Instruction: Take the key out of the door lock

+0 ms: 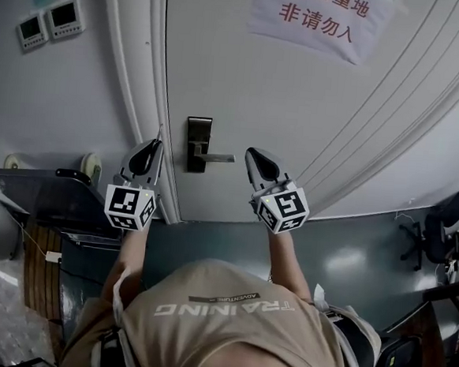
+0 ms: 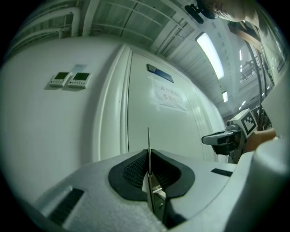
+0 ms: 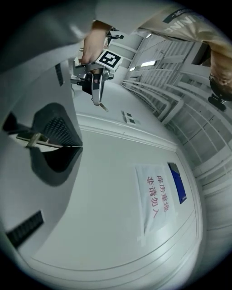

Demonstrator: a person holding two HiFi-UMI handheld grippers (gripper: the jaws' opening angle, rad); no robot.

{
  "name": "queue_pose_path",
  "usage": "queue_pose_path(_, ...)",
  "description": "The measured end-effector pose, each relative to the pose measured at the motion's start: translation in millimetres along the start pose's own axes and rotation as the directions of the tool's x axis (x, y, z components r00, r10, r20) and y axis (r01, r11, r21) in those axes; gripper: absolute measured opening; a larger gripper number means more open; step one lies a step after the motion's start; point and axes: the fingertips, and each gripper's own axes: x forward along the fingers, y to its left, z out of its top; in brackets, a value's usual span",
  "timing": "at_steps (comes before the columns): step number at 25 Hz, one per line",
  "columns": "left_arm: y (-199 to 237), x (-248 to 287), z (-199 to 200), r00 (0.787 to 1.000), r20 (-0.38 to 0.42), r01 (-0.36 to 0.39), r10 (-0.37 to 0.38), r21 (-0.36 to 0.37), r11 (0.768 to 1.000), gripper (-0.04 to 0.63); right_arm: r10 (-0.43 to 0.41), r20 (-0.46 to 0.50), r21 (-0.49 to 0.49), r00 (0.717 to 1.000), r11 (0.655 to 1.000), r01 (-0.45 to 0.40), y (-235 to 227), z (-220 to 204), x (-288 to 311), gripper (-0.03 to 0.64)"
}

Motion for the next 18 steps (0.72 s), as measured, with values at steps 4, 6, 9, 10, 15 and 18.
queue_pose_path(4, 2, 3, -1, 1.0, 0.003, -0.006, 0.006, 0.028, 1.0, 0.023, 0.03, -0.022, -0.038, 0.999, 0.999, -0.03, 9, -4, 5, 0.014)
queue_pose_path(6, 4, 5, -6, 1.0, -0.002, -0.007, 0.007, 0.019, 1.0, 0.023, 0.04, -0.033, -0.05, 0.999, 0.998, -0.041, 12, -7, 5, 0.015)
queue_pose_path(9, 2, 11, -15, 1.0, -0.01, -0.008, 0.008, -0.008, 1.0, 0.023, 0.022, -0.032, -0.026, 0.999, 0.999, -0.023, 11, -14, 5, 0.014)
queue_pose_path(10, 1, 14, -17, 1.0, -0.01, -0.007, 0.006, -0.018, 1.0, 0.023, 0.01, -0.028, -0.02, 1.0, 1.0, -0.011, 11, -15, 5, 0.014)
queue_pose_path(15, -1, 20, -14, 1.0, -0.011, 0.016, -0.016, -0.007, 1.0, 0.023, 0.003, -0.018, -0.031, 1.0, 1.0, -0.003, 20, -14, 12, 0.014)
queue_pose_path(18, -1, 23, -19, 1.0, -0.015, 0.025, -0.025, -0.024, 0.999, 0.023, -0.009, -0.023, -0.032, 1.0, 0.999, 0.009, 18, -16, 12, 0.014)
